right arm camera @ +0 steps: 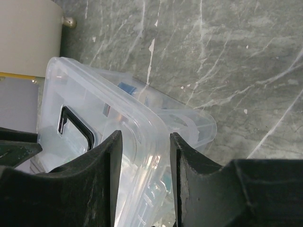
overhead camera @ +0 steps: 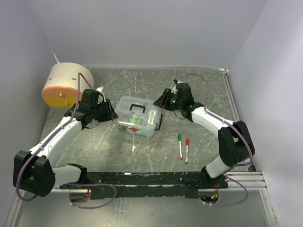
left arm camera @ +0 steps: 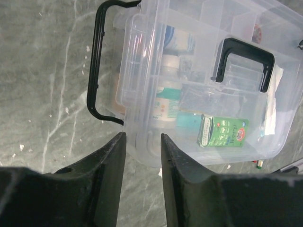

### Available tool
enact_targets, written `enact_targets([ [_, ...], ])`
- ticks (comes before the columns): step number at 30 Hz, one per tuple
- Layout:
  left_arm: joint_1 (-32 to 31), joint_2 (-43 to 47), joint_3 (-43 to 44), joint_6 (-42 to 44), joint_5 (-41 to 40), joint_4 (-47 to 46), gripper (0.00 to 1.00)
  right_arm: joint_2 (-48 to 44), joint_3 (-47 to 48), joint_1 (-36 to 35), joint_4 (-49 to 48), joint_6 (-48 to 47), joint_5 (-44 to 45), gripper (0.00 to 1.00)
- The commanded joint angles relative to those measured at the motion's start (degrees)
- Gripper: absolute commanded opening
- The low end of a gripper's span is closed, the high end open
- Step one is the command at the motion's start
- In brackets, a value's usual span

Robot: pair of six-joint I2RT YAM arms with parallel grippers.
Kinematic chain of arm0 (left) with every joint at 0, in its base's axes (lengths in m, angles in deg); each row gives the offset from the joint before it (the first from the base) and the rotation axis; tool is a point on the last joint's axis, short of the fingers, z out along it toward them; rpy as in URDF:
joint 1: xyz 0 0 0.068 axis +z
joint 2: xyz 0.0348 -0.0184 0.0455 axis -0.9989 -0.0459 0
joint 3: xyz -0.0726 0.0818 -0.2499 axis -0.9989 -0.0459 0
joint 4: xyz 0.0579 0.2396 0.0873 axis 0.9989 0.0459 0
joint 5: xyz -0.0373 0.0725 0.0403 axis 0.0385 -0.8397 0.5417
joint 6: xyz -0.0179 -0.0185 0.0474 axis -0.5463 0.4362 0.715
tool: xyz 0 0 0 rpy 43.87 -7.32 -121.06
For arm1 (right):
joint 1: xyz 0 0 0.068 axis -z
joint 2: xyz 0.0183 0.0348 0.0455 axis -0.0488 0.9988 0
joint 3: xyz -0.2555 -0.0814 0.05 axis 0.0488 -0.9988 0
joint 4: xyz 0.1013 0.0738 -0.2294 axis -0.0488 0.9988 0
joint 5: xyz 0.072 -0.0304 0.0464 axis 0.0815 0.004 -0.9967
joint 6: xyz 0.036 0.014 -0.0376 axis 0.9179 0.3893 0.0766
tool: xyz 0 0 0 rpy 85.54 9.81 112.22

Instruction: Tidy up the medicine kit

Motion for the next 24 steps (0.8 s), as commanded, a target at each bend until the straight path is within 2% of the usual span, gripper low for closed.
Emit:
enact_targets([
  [1, -1.86, -1.06, -1.84, -1.05, 0.44, 11.02, 0.47, -0.04, 1.07, 0.74, 2.68, -0.62, -1.01, 0.36],
  [7, -1.91, -1.56, 5.69, 2.9, -1.67, 15.04, 0.71, -5.31, 0.56, 2.5, 5.14, 1.61, 0.04, 0.59],
  [12, -1.88, -2.66, 11.06, 6.04, -2.63, 17.46, 0.85, -12.54, -5.28, 2.61, 3.5, 3.17, 0.5, 0.76],
  [17, -1.95, -3.99, 15.25, 8.41, -4.29, 17.31, 0.85, -17.89, -13.17, 2.52, -1.47, 6.52, 0.12, 0.87],
  [21, -1.95, -4.51, 16.15, 8.51, -3.25, 14.25, 0.83, -19.77, -19.26, 2.16, -8.72, 10.7, -0.8, 0.89],
  [24, -1.93, -6.08, 16.56, 7.02, -6.74, 12.81, 0.85, -17.82, -19.89, 1.75, -11.18, 12.52, -4.27, 0.91],
])
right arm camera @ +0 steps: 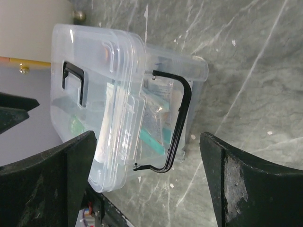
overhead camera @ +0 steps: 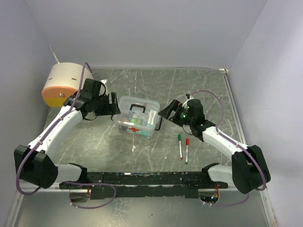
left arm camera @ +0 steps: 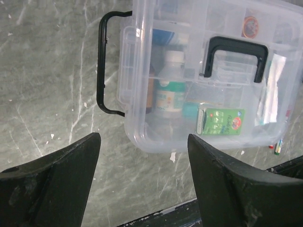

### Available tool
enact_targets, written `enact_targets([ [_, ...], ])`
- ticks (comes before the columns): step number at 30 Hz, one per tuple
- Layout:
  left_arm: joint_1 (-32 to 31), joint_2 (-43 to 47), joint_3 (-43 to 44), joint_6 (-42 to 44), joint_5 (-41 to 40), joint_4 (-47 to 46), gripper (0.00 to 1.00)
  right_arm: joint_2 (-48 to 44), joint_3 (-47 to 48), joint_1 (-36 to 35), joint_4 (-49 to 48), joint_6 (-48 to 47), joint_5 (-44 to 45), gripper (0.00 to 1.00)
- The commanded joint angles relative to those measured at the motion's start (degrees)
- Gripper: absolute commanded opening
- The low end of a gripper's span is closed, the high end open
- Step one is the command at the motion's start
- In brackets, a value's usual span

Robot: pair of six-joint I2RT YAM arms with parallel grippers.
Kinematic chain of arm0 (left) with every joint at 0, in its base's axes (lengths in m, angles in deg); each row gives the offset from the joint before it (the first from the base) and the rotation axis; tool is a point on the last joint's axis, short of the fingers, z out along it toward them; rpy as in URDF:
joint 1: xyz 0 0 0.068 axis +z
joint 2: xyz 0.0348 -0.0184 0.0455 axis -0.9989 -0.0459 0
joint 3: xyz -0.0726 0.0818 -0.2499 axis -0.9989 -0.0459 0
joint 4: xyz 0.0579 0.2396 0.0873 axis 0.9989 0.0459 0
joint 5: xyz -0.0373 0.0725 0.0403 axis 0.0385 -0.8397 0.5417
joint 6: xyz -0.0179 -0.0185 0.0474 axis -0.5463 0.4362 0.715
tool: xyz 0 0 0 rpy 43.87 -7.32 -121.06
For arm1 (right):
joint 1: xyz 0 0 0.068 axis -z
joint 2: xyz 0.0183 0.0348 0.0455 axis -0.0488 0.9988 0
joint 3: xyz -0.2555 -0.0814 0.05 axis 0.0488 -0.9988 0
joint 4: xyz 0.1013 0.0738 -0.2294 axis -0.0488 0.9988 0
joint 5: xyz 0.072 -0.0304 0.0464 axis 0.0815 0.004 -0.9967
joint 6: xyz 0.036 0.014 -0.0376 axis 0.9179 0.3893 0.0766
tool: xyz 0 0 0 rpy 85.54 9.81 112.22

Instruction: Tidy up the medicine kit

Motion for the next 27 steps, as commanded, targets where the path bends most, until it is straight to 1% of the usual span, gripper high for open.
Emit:
enact_targets([
  [1, -0.33, -2.67, 1.87, -0.42, -5.54, -2.56, 0.85, 2.1, 0.15, -0.64, -6.32, 3.91, -4.16, 0.91],
  [2, -0.38, -3.62, 2.32, -0.47, -6.95, -2.33, 0.85, 2.93, 1.02, -1.05, -5.82, 3.79, -4.31, 0.91],
  [6, -0.38, -7.39, 2.96, 0.09, -3.92, -2.58, 0.79, 4.83, 0.44, -1.74, -8.08, 5.47, -4.7, 0.91],
  [8, -0.37, -8.81, 2.55, -0.07, -3.45, -3.24, 0.76, 5.79, -0.09, -1.96, -8.41, 6.33, -3.65, 0.91],
  [12, -0.36, -10.17, 1.78, -0.35, -4.78, -3.92, 0.73, 7.25, -1.31, -1.96, -7.33, 6.36, 0.28, 0.91],
  [14, -0.33, -10.6, 1.04, -0.27, -5.08, -4.05, 0.72, 7.77, -2.25, -1.95, -8.26, 7.01, 1.1, 0.92],
  [16, -0.28, -11.04, 0.39, -0.1, -5.28, -3.98, 0.7, 8.37, -3.43, -1.95, -10.49, 8.57, 0.19, 0.93],
  [19, -0.29, -11.39, -0.26, -0.15, -5.37, -4.1, 0.69, 9.23, -5.72, -2.3, -15.79, 11.66, -0.98, 0.99],
  [22, -0.37, -11.45, -0.76, -0.26, -4.72, -4.49, 0.69, 10.77, -7.26, -2.7, -21.1, 13.96, -2.12, 1.0],
  [27, -0.31, -11.84, -0.76, -0.01, -4.28, -4.32, 0.69, 14.48, -7.87, -3.58, -26.86, 16.58, -3.07, 1.0],
])
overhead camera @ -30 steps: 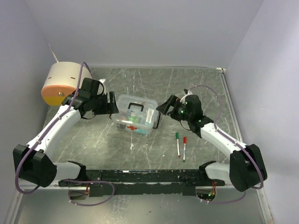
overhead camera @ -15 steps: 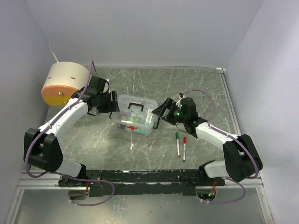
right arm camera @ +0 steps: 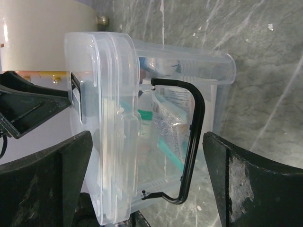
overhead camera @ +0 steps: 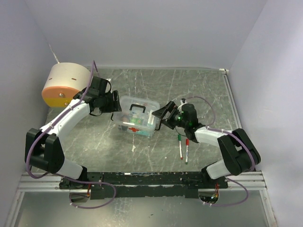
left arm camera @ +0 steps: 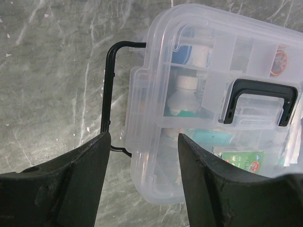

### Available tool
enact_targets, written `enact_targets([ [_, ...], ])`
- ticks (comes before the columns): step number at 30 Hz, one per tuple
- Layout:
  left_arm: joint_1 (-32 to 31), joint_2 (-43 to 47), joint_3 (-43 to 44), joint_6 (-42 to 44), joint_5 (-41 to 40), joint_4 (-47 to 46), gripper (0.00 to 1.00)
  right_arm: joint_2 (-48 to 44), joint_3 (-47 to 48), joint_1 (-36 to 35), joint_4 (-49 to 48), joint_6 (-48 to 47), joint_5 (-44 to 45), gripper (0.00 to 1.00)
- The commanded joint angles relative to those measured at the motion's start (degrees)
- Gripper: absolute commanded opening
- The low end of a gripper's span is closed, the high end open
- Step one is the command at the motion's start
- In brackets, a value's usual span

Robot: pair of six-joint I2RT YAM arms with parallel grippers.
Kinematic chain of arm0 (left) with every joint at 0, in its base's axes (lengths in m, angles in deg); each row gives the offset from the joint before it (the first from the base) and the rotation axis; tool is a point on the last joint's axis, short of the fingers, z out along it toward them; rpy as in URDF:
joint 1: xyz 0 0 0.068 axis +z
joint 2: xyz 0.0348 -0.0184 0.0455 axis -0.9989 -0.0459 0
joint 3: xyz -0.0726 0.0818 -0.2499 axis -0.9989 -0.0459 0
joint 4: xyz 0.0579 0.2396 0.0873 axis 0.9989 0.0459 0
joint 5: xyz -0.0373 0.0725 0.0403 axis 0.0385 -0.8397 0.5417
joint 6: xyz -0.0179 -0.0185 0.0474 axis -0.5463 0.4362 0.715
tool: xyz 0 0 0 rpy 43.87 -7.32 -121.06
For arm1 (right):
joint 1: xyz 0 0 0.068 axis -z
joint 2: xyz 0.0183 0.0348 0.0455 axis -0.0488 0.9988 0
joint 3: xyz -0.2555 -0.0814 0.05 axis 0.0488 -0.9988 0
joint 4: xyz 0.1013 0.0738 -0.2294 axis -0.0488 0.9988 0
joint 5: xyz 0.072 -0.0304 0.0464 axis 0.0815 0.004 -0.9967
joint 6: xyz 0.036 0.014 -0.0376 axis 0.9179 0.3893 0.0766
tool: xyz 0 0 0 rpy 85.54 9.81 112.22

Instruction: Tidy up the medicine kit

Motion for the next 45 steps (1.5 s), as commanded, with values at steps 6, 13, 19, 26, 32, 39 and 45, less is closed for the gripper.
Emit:
enact_targets([
  [6, -0.22, -2.3, -2.07, 0.78, -0.23, 1.69, 0.68, 6.17, -1.52, -2.44, -14.95, 8.53, -5.61, 1.0],
  [13, -0.16, -1.17, -2.93, 0.29, -0.12, 0.48, 0.66, -1.05, 7.05, -6.69, 10.2, 2.37, 5.93, 0.94],
  [19, -0.15, -1.82, -2.69, 0.28, 0.21, 0.62, 0.65, -3.95, 6.66, -7.29, 16.19, 3.1, 9.26, 0.87],
  [26, -0.21, -2.1, -2.85, 0.58, 0.7, 0.44, 0.64, -6.67, 7.16, -7.35, 19.95, 1.4, 10.66, 0.73],
  [32, -0.15, -2.43, -3.35, 1.29, 1.17, 0.42, 0.62, -4.76, 9.24, -7.47, 22.2, -0.77, 8.33, 0.55],
  [39, -0.22, -2.93, -3.46, 1.38, 1.16, 0.52, 0.6, -4.1, 15.35, -10.51, 32.31, -4.72, 17.49, 0.53],
  [45, -0.18, -3.03, -3.61, 1.04, 1.67, 0.15, 0.59, -3.48, 17.9, -12.88, 36.29, -5.97, 23.23, 0.6],
])
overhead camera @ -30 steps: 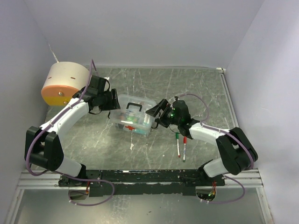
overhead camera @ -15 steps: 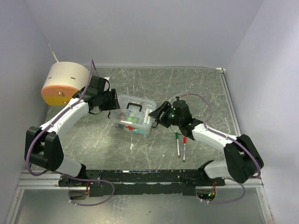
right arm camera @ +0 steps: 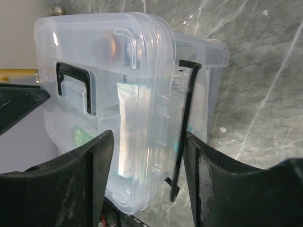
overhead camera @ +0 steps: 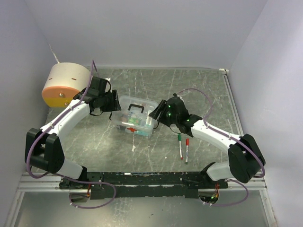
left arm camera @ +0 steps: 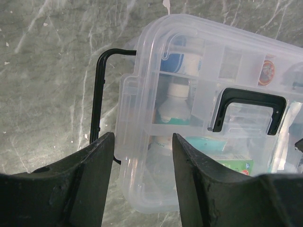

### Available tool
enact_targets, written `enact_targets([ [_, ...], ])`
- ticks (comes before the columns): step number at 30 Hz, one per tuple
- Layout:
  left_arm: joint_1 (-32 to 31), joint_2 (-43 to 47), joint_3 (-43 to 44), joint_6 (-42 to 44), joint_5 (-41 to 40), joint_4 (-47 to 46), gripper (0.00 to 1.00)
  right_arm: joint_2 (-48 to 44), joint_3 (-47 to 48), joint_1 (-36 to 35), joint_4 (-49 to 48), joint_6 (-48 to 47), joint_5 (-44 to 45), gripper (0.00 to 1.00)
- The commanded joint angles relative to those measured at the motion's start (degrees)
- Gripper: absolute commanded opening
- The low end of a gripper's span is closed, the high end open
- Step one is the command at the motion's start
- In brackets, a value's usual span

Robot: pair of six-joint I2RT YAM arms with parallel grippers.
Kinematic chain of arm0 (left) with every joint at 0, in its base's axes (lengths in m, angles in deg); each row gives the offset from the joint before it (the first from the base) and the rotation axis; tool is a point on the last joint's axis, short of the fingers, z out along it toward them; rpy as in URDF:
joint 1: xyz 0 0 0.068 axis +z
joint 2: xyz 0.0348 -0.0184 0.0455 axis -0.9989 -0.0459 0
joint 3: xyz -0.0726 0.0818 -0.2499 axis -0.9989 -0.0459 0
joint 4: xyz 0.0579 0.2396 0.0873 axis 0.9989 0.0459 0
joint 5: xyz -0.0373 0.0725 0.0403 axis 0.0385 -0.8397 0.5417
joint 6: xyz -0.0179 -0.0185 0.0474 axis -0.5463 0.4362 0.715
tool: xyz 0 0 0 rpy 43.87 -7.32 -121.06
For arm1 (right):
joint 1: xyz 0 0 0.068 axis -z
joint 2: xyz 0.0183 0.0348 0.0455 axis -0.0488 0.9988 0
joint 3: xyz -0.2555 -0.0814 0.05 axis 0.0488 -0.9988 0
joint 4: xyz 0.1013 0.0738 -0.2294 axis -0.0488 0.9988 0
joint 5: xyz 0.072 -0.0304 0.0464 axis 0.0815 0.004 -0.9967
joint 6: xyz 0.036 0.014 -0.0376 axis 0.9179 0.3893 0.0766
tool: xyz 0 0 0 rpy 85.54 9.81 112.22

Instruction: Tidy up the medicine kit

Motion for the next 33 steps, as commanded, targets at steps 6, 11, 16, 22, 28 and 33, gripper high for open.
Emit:
enact_targets([
  [6, -0.44, -3.42, -2.35, 1.59, 1.15, 3.05, 0.59, 0.15, 2.47, -2.36, 7.97, -2.25, 11.3, 0.62],
  [11, -0.48, -3.45, -2.63, 1.51, 1.33, 2.73, 0.6, 0.23, 2.77, -2.87, 8.49, -2.32, 13.53, 0.58],
  [16, -0.43, -3.45, -2.76, 1.42, 1.38, 2.71, 0.59, 1.45, 3.9, -3.67, 10.33, -1.8, 16.22, 0.53],
  [22, -0.45, -3.52, -2.68, 1.51, 1.31, 2.88, 0.59, 2.01, 5.19, -4.49, 11.56, -1.45, 18.08, 0.45],
  [28, -0.45, -3.68, -2.85, 1.52, 1.49, 2.71, 0.59, 2.83, 8.13, -6.52, 15.3, -2.37, 23.32, 0.45],
  [33, -0.48, -3.89, -2.76, 1.51, 1.41, 2.84, 0.58, 3.8, 9.88, -7.97, 16.76, -2.58, 25.54, 0.42],
])
